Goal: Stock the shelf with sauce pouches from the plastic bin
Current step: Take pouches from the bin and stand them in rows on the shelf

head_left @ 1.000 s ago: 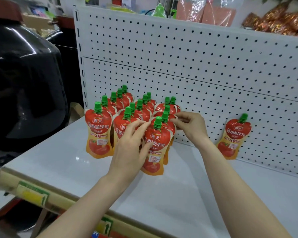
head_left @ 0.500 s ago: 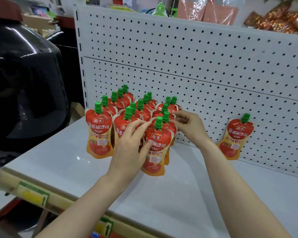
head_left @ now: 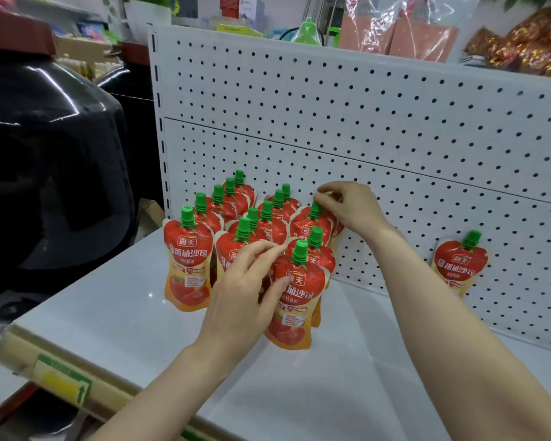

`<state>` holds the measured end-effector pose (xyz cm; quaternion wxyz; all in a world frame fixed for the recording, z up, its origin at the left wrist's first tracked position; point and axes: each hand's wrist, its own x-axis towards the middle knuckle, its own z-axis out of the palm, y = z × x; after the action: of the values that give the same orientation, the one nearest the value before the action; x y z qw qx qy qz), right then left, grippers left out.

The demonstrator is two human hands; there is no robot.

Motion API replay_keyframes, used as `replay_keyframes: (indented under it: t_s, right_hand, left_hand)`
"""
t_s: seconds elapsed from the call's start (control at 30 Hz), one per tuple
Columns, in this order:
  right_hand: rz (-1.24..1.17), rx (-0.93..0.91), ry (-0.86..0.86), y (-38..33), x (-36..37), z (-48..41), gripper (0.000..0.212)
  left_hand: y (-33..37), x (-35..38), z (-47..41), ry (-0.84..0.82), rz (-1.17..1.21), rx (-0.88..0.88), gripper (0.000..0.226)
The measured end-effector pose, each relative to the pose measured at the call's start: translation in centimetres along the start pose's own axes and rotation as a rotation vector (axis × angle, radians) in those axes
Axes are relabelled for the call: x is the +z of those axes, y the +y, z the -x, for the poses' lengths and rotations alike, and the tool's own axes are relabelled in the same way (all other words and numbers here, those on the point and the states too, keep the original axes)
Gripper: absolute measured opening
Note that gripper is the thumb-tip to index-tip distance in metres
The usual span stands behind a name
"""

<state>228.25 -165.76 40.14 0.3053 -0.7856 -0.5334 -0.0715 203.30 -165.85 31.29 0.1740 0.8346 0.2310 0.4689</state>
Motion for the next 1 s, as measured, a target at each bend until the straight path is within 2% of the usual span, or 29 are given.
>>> replay_keyframes:
  t_s: [0.1, 0.17, 0.27, 0.37, 0.47, 0.53, 0.67, 0.77, 0.9, 1.0]
  right_hand:
    - [0.128, -0.031, -0.053, -0.5, 0.4, 0.0, 0.037]
    - [0.120, -0.036, -0.063, -0.7, 0.8, 0.5, 0.033]
    - [-0.052, -0.020, -0.051, -0.6, 1.0, 1.5, 0.025]
    - [-0.270, 0.082, -0.072, 0.1, 0.4, 3.1, 0.019]
    - [-0.334, 0.167, 0.116, 1.4, -1.2, 5.4, 0.016]
    - [-0.408, 0.193, 0.278, 1.7, -3.1, 7.2, 0.016]
    - [-0.364, 0.230, 0.463, 1.4, -7.6, 11.0, 0.016]
    - [-0.419, 0.251, 0.431, 0.9, -10.2, 13.8, 0.009]
    - [-0.704, 0.262, 0.330, -1.1, -11.4, 17.2, 0.009]
    - [-0.793, 0.296, 0.255, -2.1, -10.4, 18.8, 0.019]
  left_hand:
    - [-0.1, 0.1, 0.0, -0.003, -0.024, 0.004, 0.045]
    - [-0.2, 0.0, 0.1, -0.005, -0.034, 0.008, 0.046]
    - [-0.3, 0.0, 0.3, -0.009, -0.042, 0.011, 0.047]
    - [-0.1, 0.0, 0.5, -0.004, -0.035, 0.015, 0.050]
    - [0.5, -0.4, 0.9, 0.054, 0.030, 0.000, 0.050]
    - [1.3, -0.6, 1.4, 0.087, 0.097, 0.019, 0.042]
    - [3.9, 0.4, 3.5, -0.009, 0.287, 0.116, 0.027]
    - [5.8, 2.0, 5.3, -0.181, 0.458, -0.024, 0.036]
    - [7.7, 3.4, 6.2, -0.514, 0.773, -0.392, 0.067]
    - [8.3, 3.7, 6.4, -0.605, 1.033, -0.516, 0.051]
